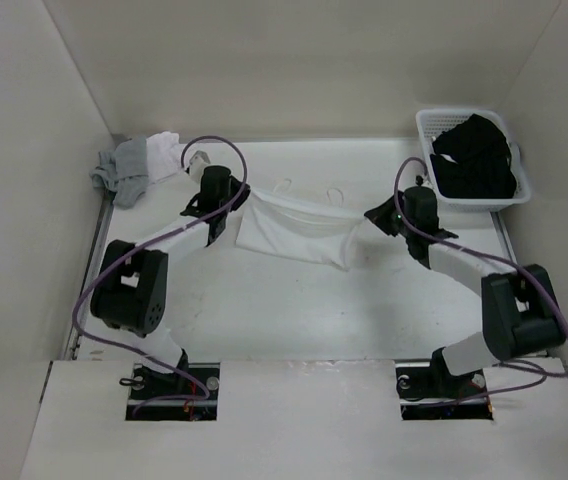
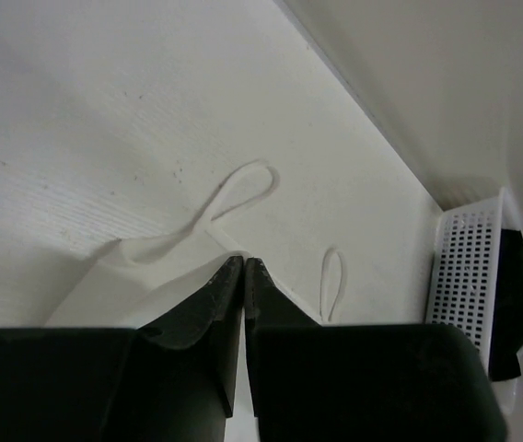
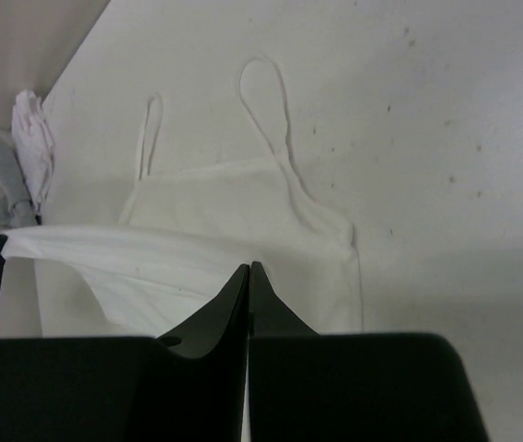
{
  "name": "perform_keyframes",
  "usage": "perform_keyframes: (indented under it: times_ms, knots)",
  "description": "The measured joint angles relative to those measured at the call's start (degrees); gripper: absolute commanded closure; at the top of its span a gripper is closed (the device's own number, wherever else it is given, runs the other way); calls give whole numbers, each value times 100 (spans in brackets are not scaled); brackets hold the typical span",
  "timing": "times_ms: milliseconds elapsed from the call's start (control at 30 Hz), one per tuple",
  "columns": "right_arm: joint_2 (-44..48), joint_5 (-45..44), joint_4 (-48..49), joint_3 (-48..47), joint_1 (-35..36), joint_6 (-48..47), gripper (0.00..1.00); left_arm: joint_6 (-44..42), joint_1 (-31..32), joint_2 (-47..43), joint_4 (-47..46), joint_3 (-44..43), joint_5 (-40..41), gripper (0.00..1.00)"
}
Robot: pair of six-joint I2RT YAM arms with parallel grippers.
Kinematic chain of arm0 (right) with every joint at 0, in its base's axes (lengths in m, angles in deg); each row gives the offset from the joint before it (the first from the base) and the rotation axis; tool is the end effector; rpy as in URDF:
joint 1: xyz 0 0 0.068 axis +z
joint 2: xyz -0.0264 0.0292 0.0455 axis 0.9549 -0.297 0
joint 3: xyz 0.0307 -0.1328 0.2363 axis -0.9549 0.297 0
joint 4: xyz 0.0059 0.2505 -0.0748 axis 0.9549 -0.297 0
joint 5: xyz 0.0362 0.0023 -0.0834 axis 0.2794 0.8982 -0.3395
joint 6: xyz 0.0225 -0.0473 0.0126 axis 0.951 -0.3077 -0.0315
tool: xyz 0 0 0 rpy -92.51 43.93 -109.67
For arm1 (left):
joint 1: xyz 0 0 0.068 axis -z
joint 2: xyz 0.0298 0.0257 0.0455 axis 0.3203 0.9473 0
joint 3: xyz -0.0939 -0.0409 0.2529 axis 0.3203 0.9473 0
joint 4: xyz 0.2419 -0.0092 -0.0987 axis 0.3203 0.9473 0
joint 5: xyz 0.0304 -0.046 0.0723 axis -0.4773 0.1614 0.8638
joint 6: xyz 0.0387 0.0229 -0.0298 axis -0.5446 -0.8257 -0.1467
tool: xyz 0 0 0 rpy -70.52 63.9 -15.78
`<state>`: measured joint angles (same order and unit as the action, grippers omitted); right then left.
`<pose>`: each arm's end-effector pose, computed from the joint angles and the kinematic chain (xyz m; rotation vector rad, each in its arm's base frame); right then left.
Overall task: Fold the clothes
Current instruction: Fold the tank top
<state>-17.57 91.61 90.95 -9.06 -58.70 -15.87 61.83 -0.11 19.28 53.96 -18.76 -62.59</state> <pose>0.2941 0.0757 0.2143 0.5830 2.0484 0.7227 0.3457 -0.1093 0.2317 -0.7956 1.8891 -0.6669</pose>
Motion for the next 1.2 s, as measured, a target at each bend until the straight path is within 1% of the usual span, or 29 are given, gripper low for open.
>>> perform_keyframes:
  times_ms: [200, 233, 267, 300, 333, 367, 400, 467, 500, 567, 600, 633, 700, 733, 767, 833, 867, 967, 1000, 1100, 1200]
  knots:
    - [-1582, 199, 389, -901, -299, 66, 98, 13, -101, 1165, -197, -555, -15, 94]
    - [-1803, 225, 435, -1040, -323, 109, 97, 20, -122, 1311, -243, -597, -17, 91]
    - [-1965, 236, 468, -1145, -341, 140, 93, 26, -138, 1445, -297, -625, -17, 87]
    - [-2109, 251, 496, -1248, -348, 188, 84, 31, -162, 1547, -326, -658, -24, 81]
    - [-2208, 256, 511, -1325, -350, 208, 78, 42, -170, 1604, -356, -682, -22, 78]
    - [-2271, 256, 514, -1375, -350, 236, 70, 28, -192, 1655, -376, -715, -46, 71]
    - [-2284, 251, 518, -1384, -343, 260, 63, 4, -210, 1668, -407, -723, -66, 67]
    - [-2258, 205, 529, -1377, -313, 245, 56, -28, -245, 1641, -483, -719, -74, 66]
    - [-2205, 140, 562, -1333, -289, 236, 55, -66, -256, 1589, -577, -658, -81, 66]
    - [-1939, -37, 614, -1064, -186, 190, 54, -138, -264, 1257, -754, -208, -57, 66]
    - [-1698, -173, 647, -833, -98, 142, 58, -170, -264, 1001, -855, 136, -35, 66]
    - [-1438, -291, 640, -603, 2, 98, 65, -192, -260, 739, -879, 476, -11, 67]
    - [-835, -511, 645, -90, 278, 2, 88, -219, -214, 195, -909, 1180, 42, 68]
    - [-592, -581, 643, 98, 404, -42, 97, -225, -179, -24, -922, 1486, 59, 68]
    - [-345, -658, 651, 302, 546, -57, 98, -227, -133, -205, -940, 1773, 76, 68]
    - [20, -737, 649, 645, 798, -66, 97, -243, -59, -468, -914, 2225, 92, 67]
    - [170, -761, 640, 813, 909, -81, 93, -256, -26, -546, -901, 2400, 85, 66]
    - [422, -800, 560, 1178, 1093, -146, 73, -302, 9, -588, -822, 2608, 24, 66]
    - [439, -817, 501, 1246, 1126, -179, 69, -310, 9, -573, -804, 2612, -9, 66]
    - [437, -861, 358, 1346, 1156, -249, 63, -321, 9, -466, -933, 2601, -61, 66]
    - [437, -957, 326, 1381, 1156, -293, 62, -315, -17, -306, -1147, 2557, -72, 69]
